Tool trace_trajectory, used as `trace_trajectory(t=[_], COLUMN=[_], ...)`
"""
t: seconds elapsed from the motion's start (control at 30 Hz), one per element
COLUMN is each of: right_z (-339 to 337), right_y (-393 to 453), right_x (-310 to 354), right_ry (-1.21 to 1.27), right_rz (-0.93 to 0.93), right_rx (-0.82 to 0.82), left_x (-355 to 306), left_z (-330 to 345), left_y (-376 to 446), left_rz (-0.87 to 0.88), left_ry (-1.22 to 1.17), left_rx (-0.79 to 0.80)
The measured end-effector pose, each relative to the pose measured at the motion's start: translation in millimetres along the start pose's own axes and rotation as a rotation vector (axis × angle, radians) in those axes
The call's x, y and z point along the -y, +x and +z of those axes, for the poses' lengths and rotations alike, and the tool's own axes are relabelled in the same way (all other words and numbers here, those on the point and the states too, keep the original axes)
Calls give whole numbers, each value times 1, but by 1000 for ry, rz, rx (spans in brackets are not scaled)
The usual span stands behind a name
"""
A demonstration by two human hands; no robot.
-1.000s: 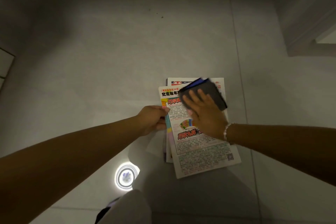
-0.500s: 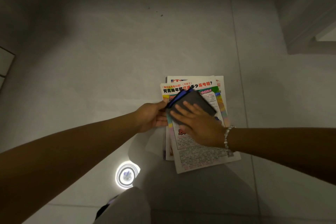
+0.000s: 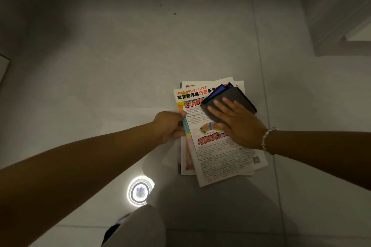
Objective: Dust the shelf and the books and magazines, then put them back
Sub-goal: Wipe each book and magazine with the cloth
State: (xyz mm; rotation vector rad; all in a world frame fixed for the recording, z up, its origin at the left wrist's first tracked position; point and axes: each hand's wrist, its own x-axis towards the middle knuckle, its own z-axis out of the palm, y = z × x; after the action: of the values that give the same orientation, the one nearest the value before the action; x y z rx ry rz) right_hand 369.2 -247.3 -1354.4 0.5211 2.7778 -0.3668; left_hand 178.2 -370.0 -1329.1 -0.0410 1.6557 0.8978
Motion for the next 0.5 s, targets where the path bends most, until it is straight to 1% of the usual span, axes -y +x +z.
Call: trace_trajectory(t=[0.07,0.1,0.17,0.23,0.3,0.37,0.43,0.5], right_z=[1,2,5,15,23,22,15,2], right_y=[3,3,-4,-17,-30,-28,-13,9], right_x=[19,33,58,70,67,50,27,3], right_ry=[54,96,162,160,38,-74,-104,-16], right_rz=[132,164,104,-18,-124,-168,-126,-3], right_rx=[-14,-7,-4,4,2,21,17,-35], left_x=[-1,-2,-3,-2,0,3,3,0], left_z=[1,1,2,4,5,5,2,-1], left_y=[0,0,0,0,0,1,3,4], left_rz=[-11,-18,-26,-22,-13,-2,21,57], left_ry=[-4,-2,-5,-23,-24,-46,-106,-155], left_rx=[1,6,1,-44,-82,-114,-162,-192])
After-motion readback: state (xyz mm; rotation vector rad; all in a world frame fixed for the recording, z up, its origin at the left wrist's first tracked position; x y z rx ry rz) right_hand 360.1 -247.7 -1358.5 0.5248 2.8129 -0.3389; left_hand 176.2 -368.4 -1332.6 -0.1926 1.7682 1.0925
